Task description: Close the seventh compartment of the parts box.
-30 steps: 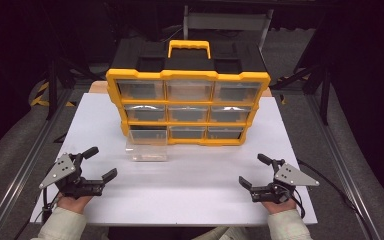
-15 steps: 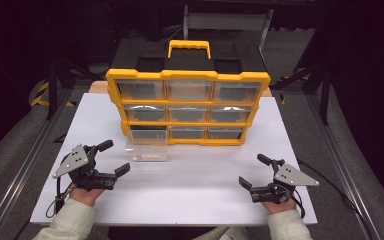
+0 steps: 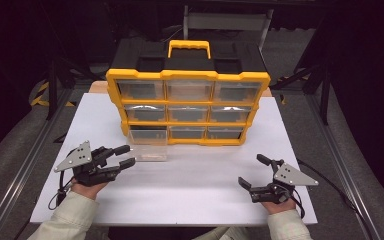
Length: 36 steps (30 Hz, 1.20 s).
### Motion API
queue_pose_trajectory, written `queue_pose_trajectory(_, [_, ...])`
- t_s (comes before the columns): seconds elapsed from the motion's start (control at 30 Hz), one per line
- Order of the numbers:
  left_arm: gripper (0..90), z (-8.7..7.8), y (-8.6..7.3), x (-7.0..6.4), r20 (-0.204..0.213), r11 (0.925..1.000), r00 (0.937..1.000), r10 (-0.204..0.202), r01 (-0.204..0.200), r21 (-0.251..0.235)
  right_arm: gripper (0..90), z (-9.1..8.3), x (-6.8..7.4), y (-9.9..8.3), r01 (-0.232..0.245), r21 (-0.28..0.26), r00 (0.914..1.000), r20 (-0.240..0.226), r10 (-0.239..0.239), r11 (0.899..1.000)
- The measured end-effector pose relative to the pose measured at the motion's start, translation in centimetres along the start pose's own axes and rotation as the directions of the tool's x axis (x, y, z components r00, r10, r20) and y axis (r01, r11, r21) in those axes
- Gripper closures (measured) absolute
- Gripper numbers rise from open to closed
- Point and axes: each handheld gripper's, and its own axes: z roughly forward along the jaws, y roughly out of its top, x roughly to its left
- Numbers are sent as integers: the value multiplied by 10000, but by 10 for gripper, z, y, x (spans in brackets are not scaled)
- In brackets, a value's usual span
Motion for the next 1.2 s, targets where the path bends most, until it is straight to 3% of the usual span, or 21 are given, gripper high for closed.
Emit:
queue_pose_trajectory(0.1, [832, 2, 0, 2, 453, 10000, 9990, -3, 0, 58, 17, 0, 0, 0, -6, 17, 10000, 6, 6, 10000])
queue_pose_trajectory(0.17, [892, 5, 0, 4, 911, 9999, 9957, -139, 129, 112, 17, 0, 0, 0, -26, -9, 10000, -14, 26, 10000])
queue_pose_trajectory(0.3, [896, 11, 0, 7, 1412, 9992, 9900, -61, 5, 399, 17, 0, 0, -1, -34, -7, 10000, -29, 34, 10000])
queue_pose_trajectory(0.47, [895, 18, -2, 11, 1615, 9981, 9868, -108, 8, 615, 17, 0, 0, -1, -32, -8, 10000, -37, 32, 10000])
queue_pose_trajectory(0.6, [896, 26, -7, 17, 1795, 9963, 9831, -368, 221, 828, 17, 1, 0, -1, -21, 6, 10000, -56, 21, 10000])
queue_pose_trajectory(0.9, [896, 38, -16, 26, 1563, 9812, 9835, -912, 620, 1828, 17, 0, 0, -1, -1, 50, 10000, -63, 2, 10000])
queue_pose_trajectory(1.1, [896, 44, -22, 31, 1380, 9606, 9835, -1170, 767, 2673, 17, 1, 0, -1, 3, 72, 10000, -83, -2, 10000])
queue_pose_trajectory(1.2, [896, 46, -23, 32, 1291, 9546, 9840, -1230, 818, 2864, 17, 1, 0, -1, 9, 86, 10000, -90, -9, 10000])
